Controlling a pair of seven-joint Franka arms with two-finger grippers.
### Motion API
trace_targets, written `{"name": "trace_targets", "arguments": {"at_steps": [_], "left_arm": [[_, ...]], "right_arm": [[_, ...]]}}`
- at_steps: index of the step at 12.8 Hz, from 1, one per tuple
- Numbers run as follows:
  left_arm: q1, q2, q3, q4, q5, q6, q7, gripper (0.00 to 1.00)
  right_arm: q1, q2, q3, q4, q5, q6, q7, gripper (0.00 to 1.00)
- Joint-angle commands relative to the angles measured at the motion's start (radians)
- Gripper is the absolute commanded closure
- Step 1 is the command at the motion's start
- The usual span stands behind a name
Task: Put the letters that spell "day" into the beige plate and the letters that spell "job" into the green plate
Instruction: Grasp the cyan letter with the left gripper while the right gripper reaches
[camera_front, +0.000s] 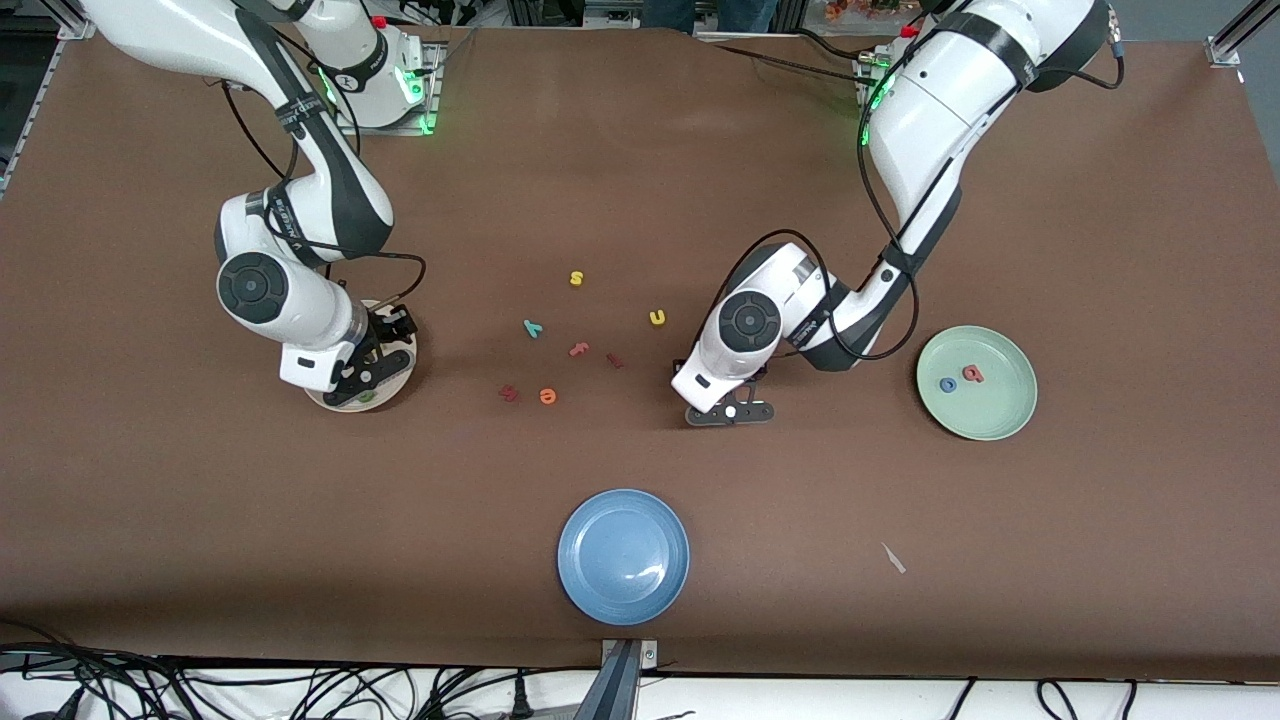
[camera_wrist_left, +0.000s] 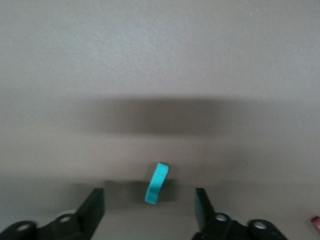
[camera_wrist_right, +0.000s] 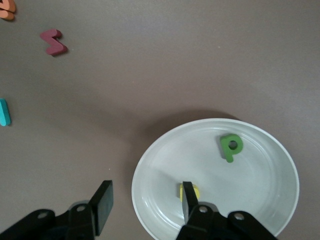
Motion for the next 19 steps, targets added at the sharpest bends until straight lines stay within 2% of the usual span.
{"name": "trace_targets", "arguments": {"at_steps": [1, 3, 5, 7, 11, 13, 15, 17, 19], "left_arm": [[-0.028, 0.047, 0.013, 0.06, 0.036, -0.008, 0.004, 0.3], [-0.029, 0.05, 0.013, 0.06, 0.037, -0.008, 0.007, 0.36], [-0.026, 0.05, 0.013, 0.06, 0.037, -0.01, 0.008, 0.47], [-0.022, 0.05, 0.013, 0.06, 0.037, -0.016, 0.008, 0.66], [-0.014, 0.043, 0.013, 0.057, 0.028, -0.04, 0.004, 1.0], [0.0, 0.034, 0.012, 0.06, 0.027, -0.074, 0.008, 1.0], [0.041, -0.009, 0.0, 0.062, 0.025, -0.131, 0.011, 1.0], [0.145, -0.067, -0.07, 0.064, 0.01, -0.242, 0.057, 1.0], [0.316, -0.127, -0.179, 0.064, -0.036, -0.351, 0.14, 1.0]], "right_arm": [[0.032, 0.017, 0.02, 0.022, 0.015, -0.001, 0.082, 0.36], [0.083, 0.04, 0.035, 0.02, 0.013, 0.037, 0.182, 0.35], [0.1, 0.089, 0.077, 0.02, 0.012, 0.115, 0.26, 0.32], [0.164, 0.13, 0.077, 0.014, 0.003, 0.209, 0.351, 0.32], [0.257, 0.146, 0.077, 0.008, -0.007, 0.239, 0.448, 0.3], [0.285, 0.147, 0.075, -0.006, -0.034, 0.249, 0.479, 0.3], [0.285, 0.152, 0.074, -0.05, -0.068, 0.321, 0.48, 0.3], [0.284, 0.158, 0.071, -0.087, -0.086, 0.381, 0.479, 0.3], [0.284, 0.166, 0.068, -0.096, -0.109, 0.395, 0.48, 0.3]]}}
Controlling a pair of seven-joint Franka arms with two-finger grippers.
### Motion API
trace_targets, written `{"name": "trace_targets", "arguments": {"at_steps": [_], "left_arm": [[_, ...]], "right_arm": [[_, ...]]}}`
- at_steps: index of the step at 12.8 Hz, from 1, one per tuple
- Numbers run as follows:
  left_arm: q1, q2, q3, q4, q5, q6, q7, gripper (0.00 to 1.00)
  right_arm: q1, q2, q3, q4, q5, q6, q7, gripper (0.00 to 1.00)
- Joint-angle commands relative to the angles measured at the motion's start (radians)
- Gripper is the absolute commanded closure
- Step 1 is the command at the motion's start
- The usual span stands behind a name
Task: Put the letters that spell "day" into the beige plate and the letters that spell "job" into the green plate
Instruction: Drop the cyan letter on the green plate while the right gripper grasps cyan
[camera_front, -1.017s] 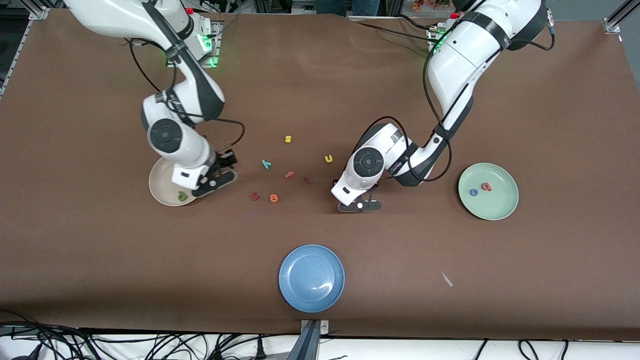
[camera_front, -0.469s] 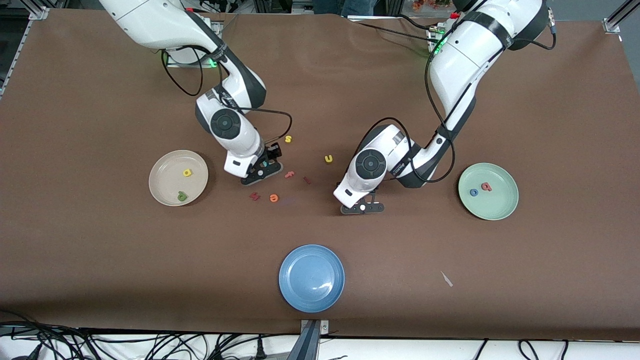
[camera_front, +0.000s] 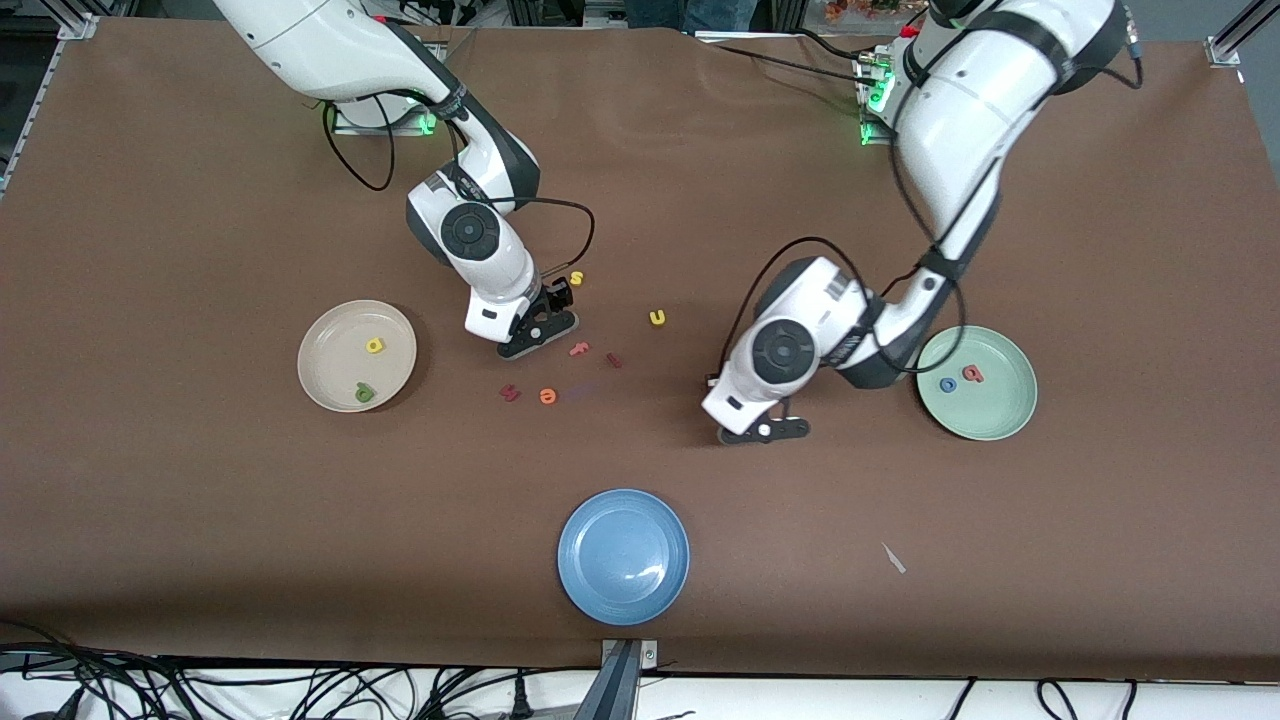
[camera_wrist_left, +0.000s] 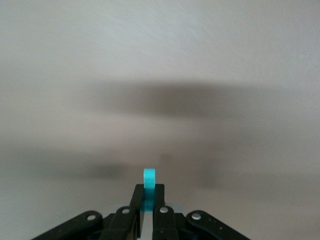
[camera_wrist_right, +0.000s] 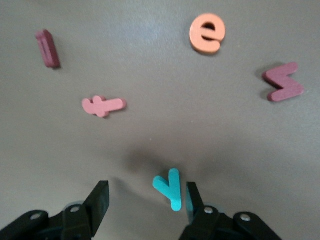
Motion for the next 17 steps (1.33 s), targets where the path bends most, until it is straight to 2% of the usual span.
{"name": "trace_targets", "arguments": {"at_steps": [1, 3, 5, 8, 12, 14, 15, 16, 17], "left_arm": [[0.213, -0.099, -0.119, -0.03, -0.032, -0.162, 0.115, 1.0], [0.301, -0.121, -0.116, -0.033, -0.016, -0.299, 0.202, 1.0], [0.425, -0.119, -0.112, -0.047, -0.004, -0.348, 0.343, 1.0], [0.525, -0.098, -0.11, -0.102, 0.152, -0.35, 0.431, 1.0], [0.663, -0.012, -0.107, -0.133, 0.275, -0.327, 0.538, 1.0], [0.692, 0.01, -0.107, -0.147, 0.281, -0.286, 0.562, 1.0], [0.7, 0.013, -0.106, -0.15, 0.281, -0.275, 0.562, 0.89], [0.698, 0.013, -0.107, -0.148, 0.281, -0.273, 0.56, 0.65], [0.692, 0.013, -0.107, -0.141, 0.28, -0.273, 0.56, 0.61]], "right_arm": [[0.0, 0.005, -0.001, -0.022, -0.03, 0.033, 0.019, 0.3], [0.0, 0.01, -0.014, -0.045, -0.031, 0.083, 0.019, 0.3], [0.0, 0.011, -0.021, -0.064, -0.031, 0.106, 0.018, 0.31], [-0.002, 0.011, -0.034, -0.07, -0.037, 0.11, 0.018, 0.38], [-0.002, 0.013, -0.037, -0.07, -0.037, 0.11, 0.018, 0.56], [-0.002, 0.011, -0.038, -0.07, -0.039, 0.11, 0.016, 0.58], [-0.002, 0.011, -0.038, -0.07, -0.039, 0.11, 0.015, 0.62], [-0.002, 0.011, -0.038, -0.07, -0.039, 0.11, 0.011, 0.68], [-0.003, 0.011, -0.038, -0.07, -0.039, 0.11, 0.011, 0.72]]}}
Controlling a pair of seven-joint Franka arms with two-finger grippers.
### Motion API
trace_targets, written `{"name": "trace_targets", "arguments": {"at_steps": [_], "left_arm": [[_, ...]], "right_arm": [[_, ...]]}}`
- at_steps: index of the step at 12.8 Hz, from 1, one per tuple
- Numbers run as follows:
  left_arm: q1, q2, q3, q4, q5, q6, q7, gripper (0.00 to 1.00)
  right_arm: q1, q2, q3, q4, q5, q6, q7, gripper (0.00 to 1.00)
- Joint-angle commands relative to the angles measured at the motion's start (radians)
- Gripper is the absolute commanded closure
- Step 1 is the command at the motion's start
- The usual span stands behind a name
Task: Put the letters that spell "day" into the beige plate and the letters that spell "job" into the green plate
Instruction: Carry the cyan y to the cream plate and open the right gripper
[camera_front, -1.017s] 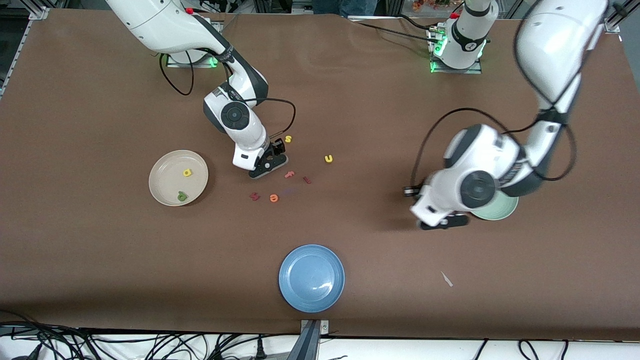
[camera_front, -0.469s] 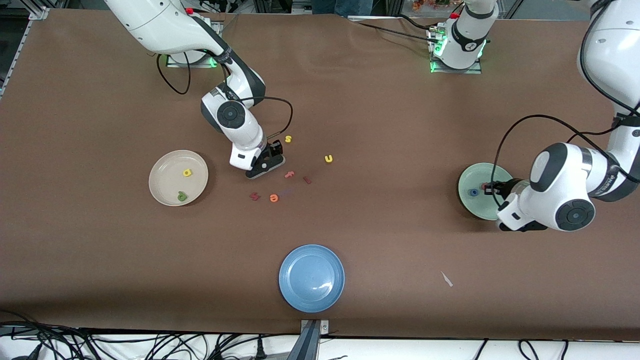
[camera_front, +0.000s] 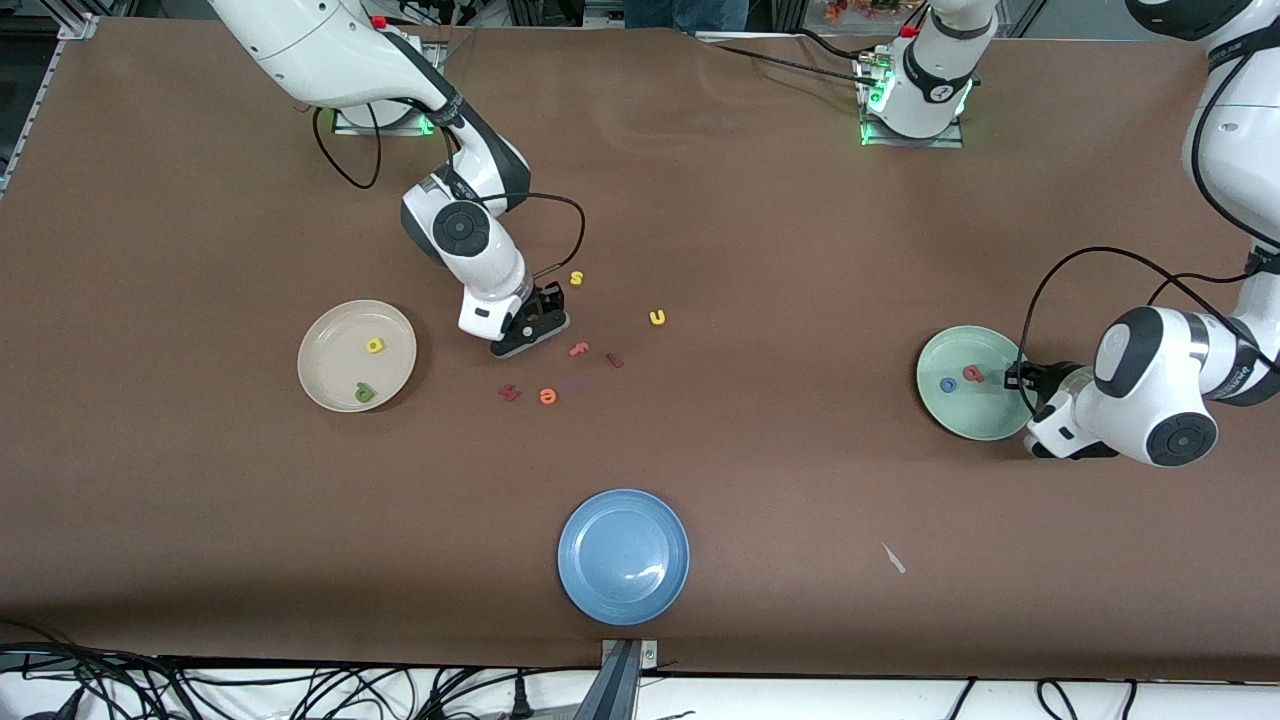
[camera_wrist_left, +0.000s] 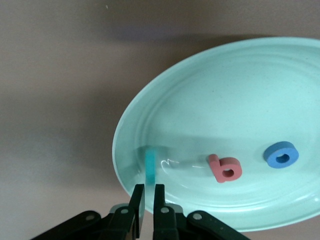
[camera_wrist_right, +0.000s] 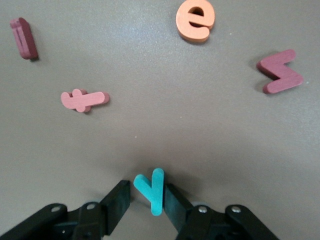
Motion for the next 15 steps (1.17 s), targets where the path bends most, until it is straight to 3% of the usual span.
{"name": "trace_targets", "arguments": {"at_steps": [1, 2, 6, 9, 12, 15], "left_arm": [[-0.004, -0.015, -0.016, 0.002, 0.016, 0.006, 0.014, 0.34], [-0.01, -0.024, -0.022, 0.017, 0.013, 0.006, 0.0, 0.0], [-0.085, -0.05, -0.069, 0.199, 0.013, -0.011, -0.009, 0.0], [-0.168, -0.127, -0.069, 0.285, 0.008, -0.014, -0.02, 0.0], [-0.194, -0.19, -0.074, 0.299, 0.0, -0.014, -0.018, 0.0], [-0.233, -0.187, -0.068, 0.353, -0.003, -0.014, -0.015, 0.0]], "right_arm": [[-0.003, 0.007, -0.017, -0.021, -0.03, 0.018, 0.008, 0.76], [-0.006, 0.006, -0.017, -0.021, -0.03, 0.018, 0.006, 0.77], [-0.04, -0.034, -0.019, -0.015, -0.03, -0.007, -0.041, 0.78], [-0.144, -0.101, -0.015, 0.003, -0.023, -0.151, -0.203, 0.78], [-0.262, -0.158, -0.014, 0.006, -0.02, -0.231, -0.389, 0.78], [-0.355, -0.187, -0.04, 0.012, -0.016, -0.268, -0.62, 0.78]]}}
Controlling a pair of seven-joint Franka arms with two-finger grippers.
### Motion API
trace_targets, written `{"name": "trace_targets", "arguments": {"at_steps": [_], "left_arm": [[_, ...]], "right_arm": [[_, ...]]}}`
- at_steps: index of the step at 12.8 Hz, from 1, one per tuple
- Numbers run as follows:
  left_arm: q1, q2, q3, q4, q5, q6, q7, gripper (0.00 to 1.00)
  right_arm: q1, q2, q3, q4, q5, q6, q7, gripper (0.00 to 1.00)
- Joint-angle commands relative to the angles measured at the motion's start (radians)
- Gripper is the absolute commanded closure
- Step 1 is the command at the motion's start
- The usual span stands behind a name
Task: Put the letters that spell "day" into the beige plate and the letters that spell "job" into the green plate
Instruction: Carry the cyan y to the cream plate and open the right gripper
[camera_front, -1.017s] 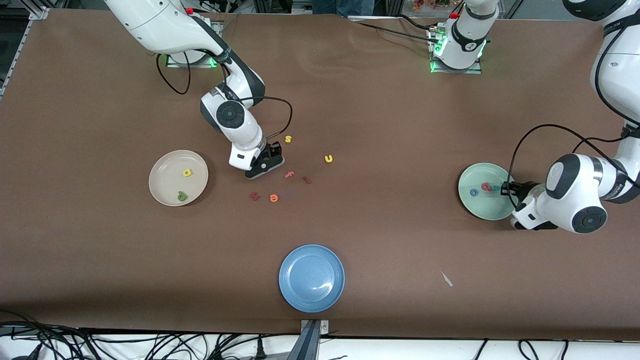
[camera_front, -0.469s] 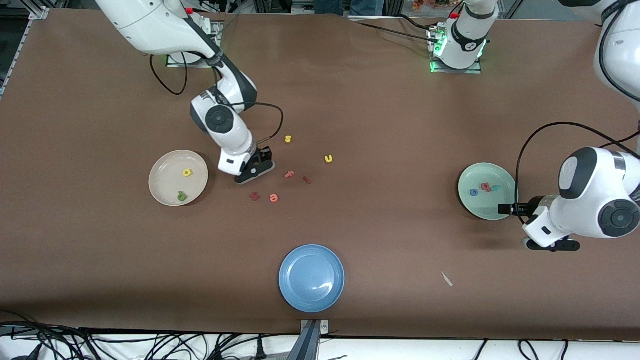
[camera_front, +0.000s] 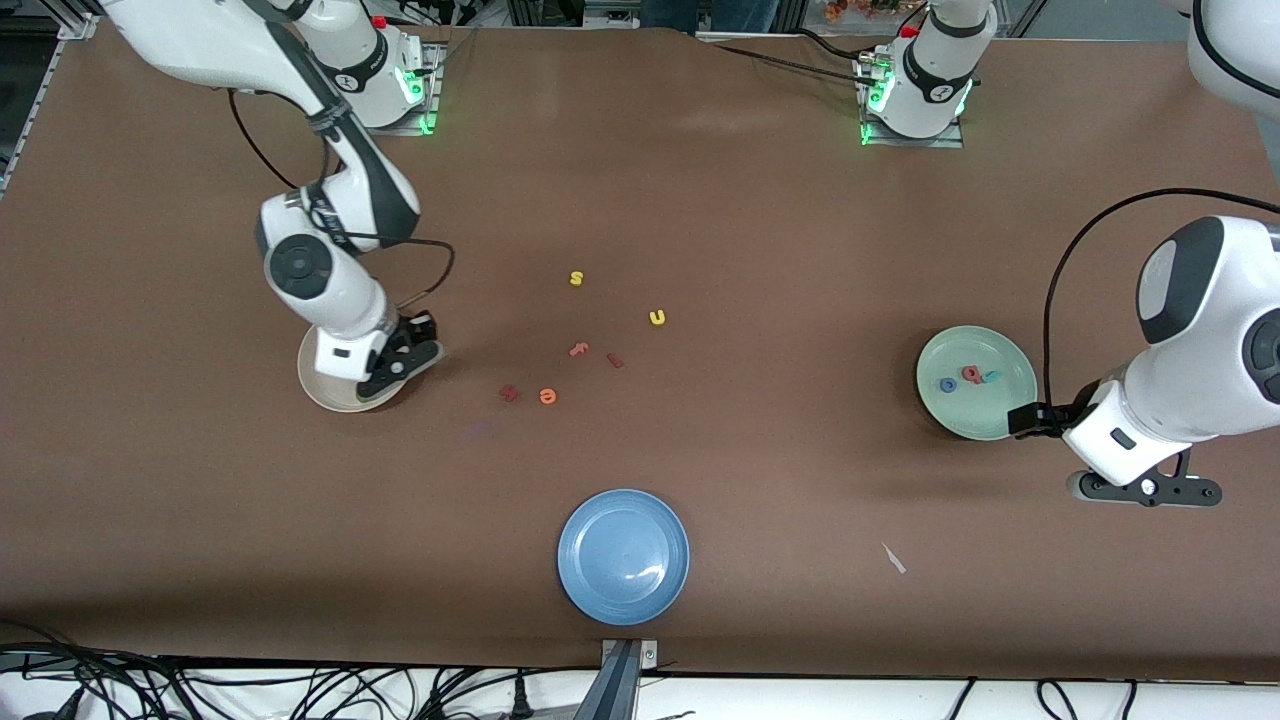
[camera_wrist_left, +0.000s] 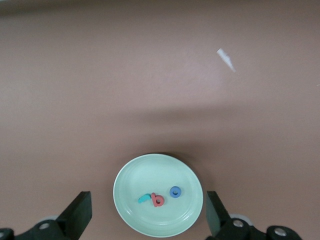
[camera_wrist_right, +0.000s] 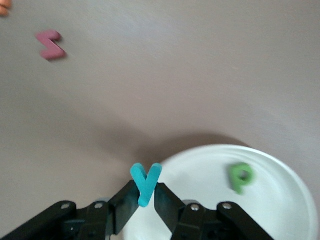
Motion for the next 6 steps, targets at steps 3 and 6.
{"name": "trace_targets", "arguments": {"at_steps": [3, 6], "left_arm": [[-0.026, 0.007, 0.016, 0.033, -0.004, -0.012, 0.007, 0.0], [-0.03, 0.01, 0.016, 0.033, -0.056, -0.003, 0.008, 0.0]], "right_arm": [[-0.054, -0.035, -0.121, -0.01, -0.001, -0.047, -0.296, 0.78], [-0.057, -0.034, -0.16, -0.013, 0.004, -0.057, -0.331, 0.69]]}}
